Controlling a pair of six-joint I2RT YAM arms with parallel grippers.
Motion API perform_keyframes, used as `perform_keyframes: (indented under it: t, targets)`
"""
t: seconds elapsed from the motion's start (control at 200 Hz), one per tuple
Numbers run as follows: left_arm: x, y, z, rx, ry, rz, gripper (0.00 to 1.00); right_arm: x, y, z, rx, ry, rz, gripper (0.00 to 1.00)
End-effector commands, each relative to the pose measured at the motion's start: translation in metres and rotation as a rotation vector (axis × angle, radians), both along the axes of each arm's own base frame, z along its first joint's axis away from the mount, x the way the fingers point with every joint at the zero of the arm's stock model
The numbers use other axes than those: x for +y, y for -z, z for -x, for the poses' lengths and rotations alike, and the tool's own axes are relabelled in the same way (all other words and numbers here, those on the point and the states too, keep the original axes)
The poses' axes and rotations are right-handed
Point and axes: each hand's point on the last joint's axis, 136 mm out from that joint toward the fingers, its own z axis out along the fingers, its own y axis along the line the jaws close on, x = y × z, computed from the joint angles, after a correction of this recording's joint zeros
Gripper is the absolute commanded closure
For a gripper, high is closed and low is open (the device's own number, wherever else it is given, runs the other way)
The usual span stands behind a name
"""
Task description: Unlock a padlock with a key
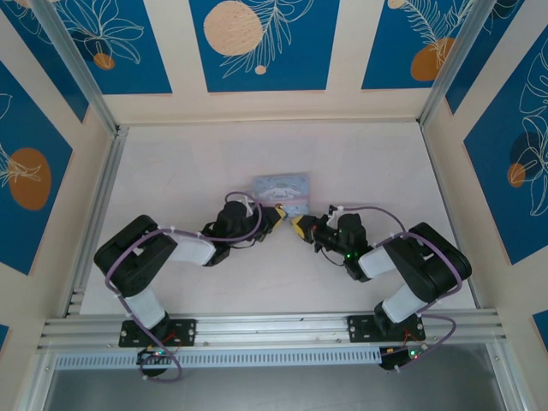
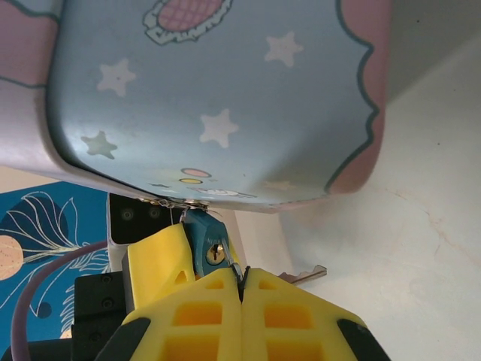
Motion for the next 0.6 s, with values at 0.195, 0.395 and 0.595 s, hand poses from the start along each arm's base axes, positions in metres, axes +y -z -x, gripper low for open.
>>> perform_keyframes:
  t: [0.195,0.395,0.595]
  targets:
    - [0.001,-0.027,-0.004,-0.059,-0.009,0.063,1.00,0.008,-0.012,-0.006,-0.034,-0.008,-0.021,1.00]
    - [0.001,-0.028,-0.006,-0.055,-0.020,0.067,1.00,0.013,-0.009,-0.001,-0.031,-0.023,-0.012,1.00]
    - [0.003,-0.027,-0.007,-0.052,-0.030,0.061,1.00,0.015,-0.006,0.003,-0.028,-0.031,-0.003,1.00]
